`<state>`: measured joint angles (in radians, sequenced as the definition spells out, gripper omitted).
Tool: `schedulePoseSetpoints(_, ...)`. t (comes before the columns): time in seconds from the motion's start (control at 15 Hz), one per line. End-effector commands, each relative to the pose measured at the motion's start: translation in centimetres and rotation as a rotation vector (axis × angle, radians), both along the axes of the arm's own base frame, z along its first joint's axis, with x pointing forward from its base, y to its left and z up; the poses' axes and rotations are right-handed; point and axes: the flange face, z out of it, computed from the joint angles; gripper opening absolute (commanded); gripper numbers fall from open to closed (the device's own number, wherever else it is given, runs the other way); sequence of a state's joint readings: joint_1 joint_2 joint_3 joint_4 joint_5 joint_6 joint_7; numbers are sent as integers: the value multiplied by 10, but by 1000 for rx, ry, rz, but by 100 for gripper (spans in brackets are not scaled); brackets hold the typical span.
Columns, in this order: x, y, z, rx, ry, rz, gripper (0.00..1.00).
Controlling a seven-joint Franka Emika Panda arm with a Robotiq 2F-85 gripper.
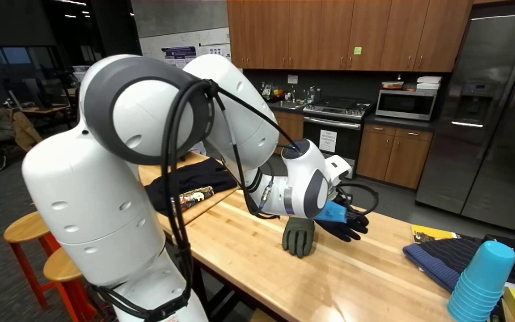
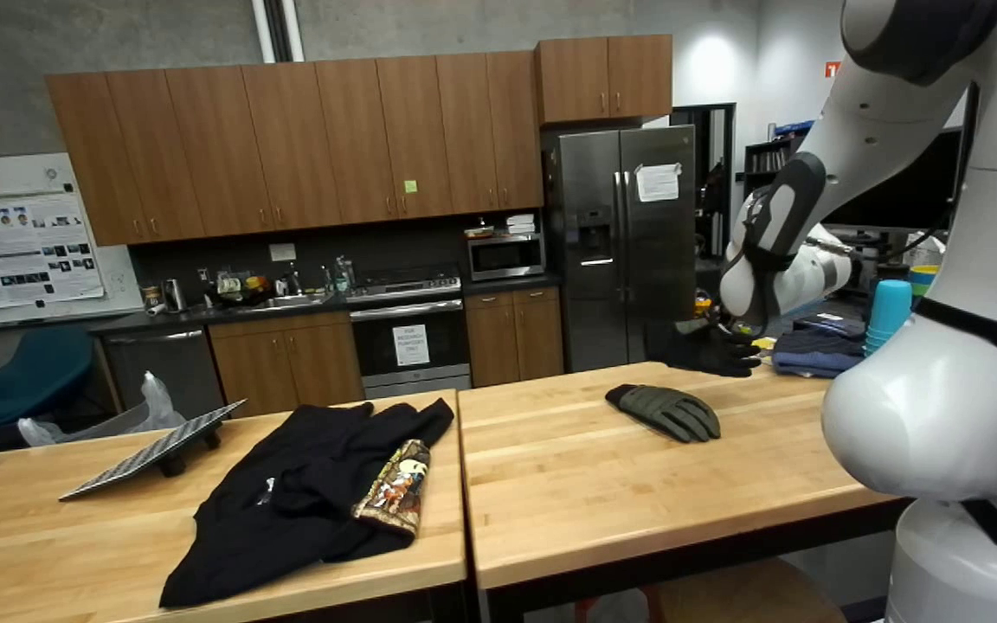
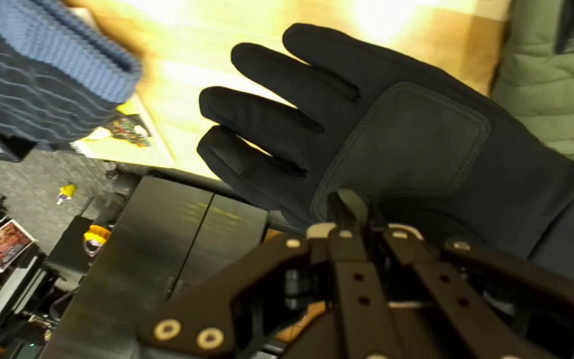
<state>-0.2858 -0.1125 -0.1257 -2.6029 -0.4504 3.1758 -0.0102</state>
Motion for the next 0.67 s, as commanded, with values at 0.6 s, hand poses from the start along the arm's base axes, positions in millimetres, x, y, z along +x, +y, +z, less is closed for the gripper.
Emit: schedulePoseSetpoints(0.6, -38, 3, 51, 105, -95, 91, 2)
